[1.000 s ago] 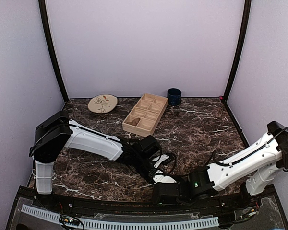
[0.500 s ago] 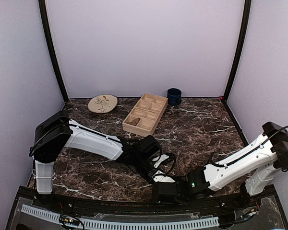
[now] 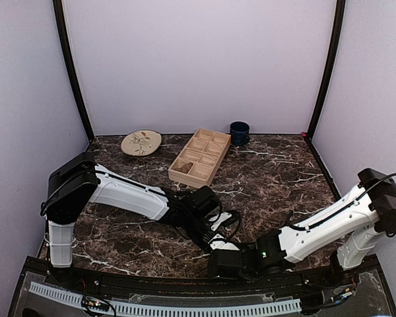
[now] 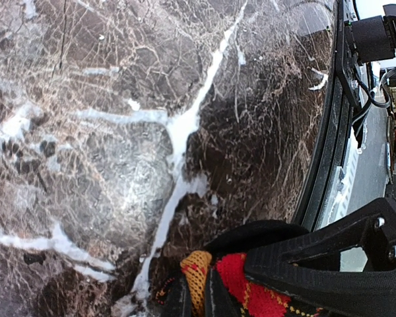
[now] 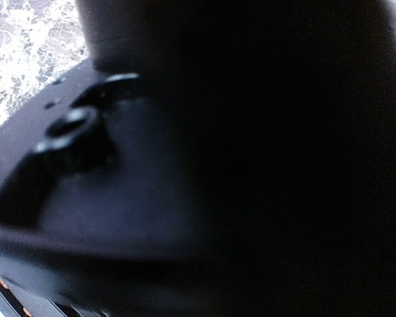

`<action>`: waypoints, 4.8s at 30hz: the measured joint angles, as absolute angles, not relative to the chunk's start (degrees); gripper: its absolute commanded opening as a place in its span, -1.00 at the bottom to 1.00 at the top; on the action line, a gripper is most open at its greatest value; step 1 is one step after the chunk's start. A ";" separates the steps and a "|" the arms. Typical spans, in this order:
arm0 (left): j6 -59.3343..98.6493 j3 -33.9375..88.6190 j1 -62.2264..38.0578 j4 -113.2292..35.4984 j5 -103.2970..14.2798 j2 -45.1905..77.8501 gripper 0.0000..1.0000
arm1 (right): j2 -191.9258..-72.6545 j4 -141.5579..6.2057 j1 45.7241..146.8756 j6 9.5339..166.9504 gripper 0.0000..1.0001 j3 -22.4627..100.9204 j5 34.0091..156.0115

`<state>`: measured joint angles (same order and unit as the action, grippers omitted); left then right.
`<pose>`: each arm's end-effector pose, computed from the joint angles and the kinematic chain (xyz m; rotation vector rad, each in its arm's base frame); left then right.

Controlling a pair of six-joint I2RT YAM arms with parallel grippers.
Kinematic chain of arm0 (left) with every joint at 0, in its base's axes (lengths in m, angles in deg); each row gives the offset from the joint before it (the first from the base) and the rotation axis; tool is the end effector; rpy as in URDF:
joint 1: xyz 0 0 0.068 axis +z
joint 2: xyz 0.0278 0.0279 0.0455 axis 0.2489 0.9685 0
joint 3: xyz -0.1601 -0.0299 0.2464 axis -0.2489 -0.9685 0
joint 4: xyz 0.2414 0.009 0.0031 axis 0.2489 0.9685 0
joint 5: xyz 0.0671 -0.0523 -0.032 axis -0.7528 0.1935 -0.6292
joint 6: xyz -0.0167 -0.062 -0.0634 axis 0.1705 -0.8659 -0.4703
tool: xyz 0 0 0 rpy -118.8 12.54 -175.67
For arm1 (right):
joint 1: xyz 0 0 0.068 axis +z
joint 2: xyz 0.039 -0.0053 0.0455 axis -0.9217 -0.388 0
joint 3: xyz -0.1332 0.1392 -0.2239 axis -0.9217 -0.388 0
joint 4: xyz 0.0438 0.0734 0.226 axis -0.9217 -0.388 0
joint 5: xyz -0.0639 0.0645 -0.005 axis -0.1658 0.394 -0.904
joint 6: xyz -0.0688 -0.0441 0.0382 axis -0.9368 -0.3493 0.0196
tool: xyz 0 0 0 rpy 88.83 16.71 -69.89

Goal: Roll the socks
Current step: Pick up the sock from the center of the board, then place the sock at the center of the board.

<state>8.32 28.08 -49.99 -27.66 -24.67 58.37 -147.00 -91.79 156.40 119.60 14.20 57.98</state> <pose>0.1558 -0.4132 0.1375 1.2029 2.5281 -1.1378 0.0435 0.2983 0.1475 -0.9842 2.3335 0.1080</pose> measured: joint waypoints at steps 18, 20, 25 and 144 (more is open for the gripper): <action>7.29 26.65 -49.61 -30.04 -24.10 58.37 -1.00 | -148.83 -90.92 156.62 125.55 -0.20 14.36 58.57; 6.99 26.52 -49.59 -30.28 -24.02 58.37 -1.00 | -148.83 -90.96 156.60 126.14 -0.38 14.14 58.57; 6.51 26.30 -49.44 -30.74 -23.62 58.37 -1.00 | -148.96 -91.07 156.23 127.93 -0.53 13.44 58.59; -6.28 10.50 -27.85 -22.17 -50.35 33.96 -0.27 | -195.04 -113.84 110.85 95.62 -0.73 93.48 84.69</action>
